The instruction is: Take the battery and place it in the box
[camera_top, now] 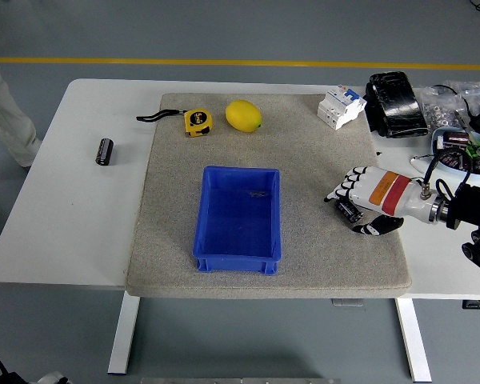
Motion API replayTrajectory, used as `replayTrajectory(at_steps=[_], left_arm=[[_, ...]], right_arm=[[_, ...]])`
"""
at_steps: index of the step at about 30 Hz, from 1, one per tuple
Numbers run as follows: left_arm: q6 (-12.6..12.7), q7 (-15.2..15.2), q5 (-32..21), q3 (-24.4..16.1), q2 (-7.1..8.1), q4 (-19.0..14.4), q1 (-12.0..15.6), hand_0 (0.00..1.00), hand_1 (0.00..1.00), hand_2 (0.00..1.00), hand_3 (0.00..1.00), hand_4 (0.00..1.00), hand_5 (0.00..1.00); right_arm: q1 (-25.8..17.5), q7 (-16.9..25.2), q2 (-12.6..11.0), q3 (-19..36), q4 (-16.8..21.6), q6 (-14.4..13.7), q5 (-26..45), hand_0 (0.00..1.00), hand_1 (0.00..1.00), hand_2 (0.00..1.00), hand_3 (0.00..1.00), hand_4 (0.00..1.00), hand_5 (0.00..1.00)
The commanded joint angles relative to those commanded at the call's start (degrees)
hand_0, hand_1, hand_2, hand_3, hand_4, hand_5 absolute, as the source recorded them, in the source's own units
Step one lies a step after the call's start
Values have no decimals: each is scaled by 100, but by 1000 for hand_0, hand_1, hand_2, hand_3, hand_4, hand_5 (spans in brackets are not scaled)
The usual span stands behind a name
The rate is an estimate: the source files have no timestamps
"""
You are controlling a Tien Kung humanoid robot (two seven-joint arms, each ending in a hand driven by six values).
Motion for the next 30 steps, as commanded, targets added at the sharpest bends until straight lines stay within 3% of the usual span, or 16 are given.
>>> replayTrajectory(at_steps=[2, 3, 14, 15, 17, 30], left_arm=[[0, -2, 1, 5, -1, -1, -4, 747, 718, 755, 571, 607, 535], [1, -3, -2, 7, -2, -1, -5, 749, 720, 756, 571, 606, 536], [-8, 3, 2, 22, -7, -13, -13, 748, 723, 758, 570, 606, 536], [-9, 2, -2, 26, -5, -14, -15, 749, 723, 760, 571, 606, 536], [-8, 1, -18, 33, -4, -14, -16, 749, 723, 760, 571, 606, 536], [-19, 2, 22, 3, 2, -7, -2, 750, 723, 762, 570, 606, 535]], right_arm=[[14, 12, 12, 5, -45, -8, 32, 742, 679, 723, 780, 803, 174], [22, 15, 22, 8, -74, -14, 48, 713, 648, 669, 694, 720, 162], [29, 19, 99, -31, -272, -39, 63, 701, 631, 643, 665, 693, 148], [29, 19, 101, -35, -279, -40, 62, 688, 611, 626, 637, 646, 123], [31, 20, 101, -35, -295, -40, 62, 688, 611, 626, 637, 646, 123], [58, 49, 47, 66, -211, -47, 65, 679, 595, 618, 612, 608, 120]])
